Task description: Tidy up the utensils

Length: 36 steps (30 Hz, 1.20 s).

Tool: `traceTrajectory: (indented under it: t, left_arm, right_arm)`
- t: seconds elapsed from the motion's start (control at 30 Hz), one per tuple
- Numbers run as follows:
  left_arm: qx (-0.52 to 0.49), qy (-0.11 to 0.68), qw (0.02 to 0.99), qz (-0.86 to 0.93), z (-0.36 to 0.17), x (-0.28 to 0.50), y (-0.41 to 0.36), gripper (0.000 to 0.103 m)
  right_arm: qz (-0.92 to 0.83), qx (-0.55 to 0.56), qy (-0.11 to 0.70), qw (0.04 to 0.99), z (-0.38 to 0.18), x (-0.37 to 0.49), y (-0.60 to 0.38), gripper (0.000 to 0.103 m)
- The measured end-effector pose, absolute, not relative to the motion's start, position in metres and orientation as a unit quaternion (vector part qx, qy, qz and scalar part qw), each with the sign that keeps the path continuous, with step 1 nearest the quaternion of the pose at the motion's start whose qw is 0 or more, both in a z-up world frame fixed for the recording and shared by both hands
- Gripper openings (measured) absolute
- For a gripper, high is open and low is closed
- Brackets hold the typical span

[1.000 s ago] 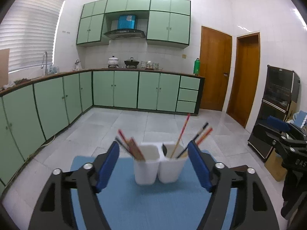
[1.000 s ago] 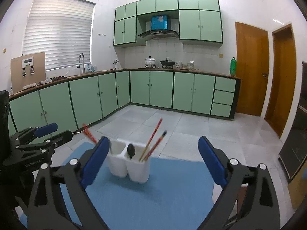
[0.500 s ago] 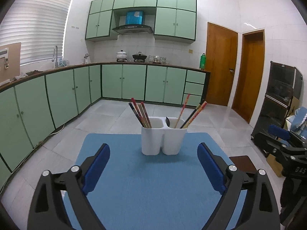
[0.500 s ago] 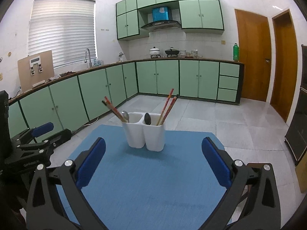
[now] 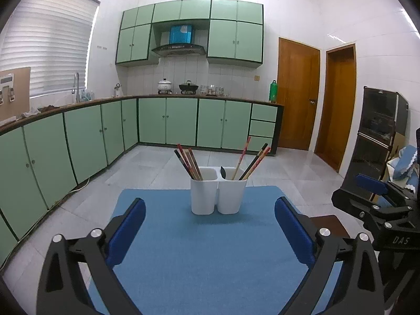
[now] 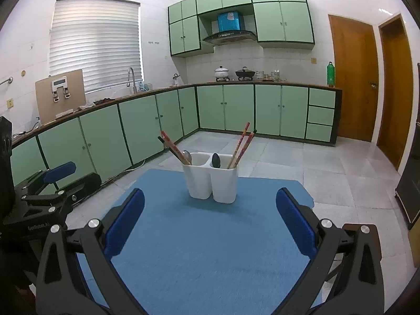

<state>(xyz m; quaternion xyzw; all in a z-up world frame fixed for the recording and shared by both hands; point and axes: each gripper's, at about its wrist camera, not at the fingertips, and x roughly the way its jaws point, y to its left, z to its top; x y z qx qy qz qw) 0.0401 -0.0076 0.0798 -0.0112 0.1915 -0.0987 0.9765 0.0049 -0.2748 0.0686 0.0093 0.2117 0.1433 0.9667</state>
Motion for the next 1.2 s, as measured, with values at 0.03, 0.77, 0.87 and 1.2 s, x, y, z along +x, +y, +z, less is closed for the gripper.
traceTrajectory:
  t: [0.03, 0.77, 0.87, 1.2]
  left_arm:
    - [-0.010, 0.191, 0.977, -0.100, 0.081, 0.038, -0.008, 0.097]
    - [-0.007, 0.175, 0.979, -0.103, 0.086, 0.021, -0.011, 0.097]
    - [-0.008, 0.174, 0.979, -0.103, 0.086, 0.020, -0.011, 0.097]
    - [-0.010, 0.172, 0.980, -0.101, 0.088, 0.018, -0.012, 0.097]
  right_arm:
    - [0.145, 0.010, 0.211, 0.967, 0.069, 0.003, -0.274, 0.097]
    - [0.148, 0.005, 0.201, 0.968, 0.075, -0.009, -0.273, 0.097]
    - [0.147, 0.005, 0.200, 0.969, 0.075, -0.011, -0.273, 0.097]
    - [0.147, 0.002, 0.200, 0.969, 0.077, -0.012, -0.272, 0.097]
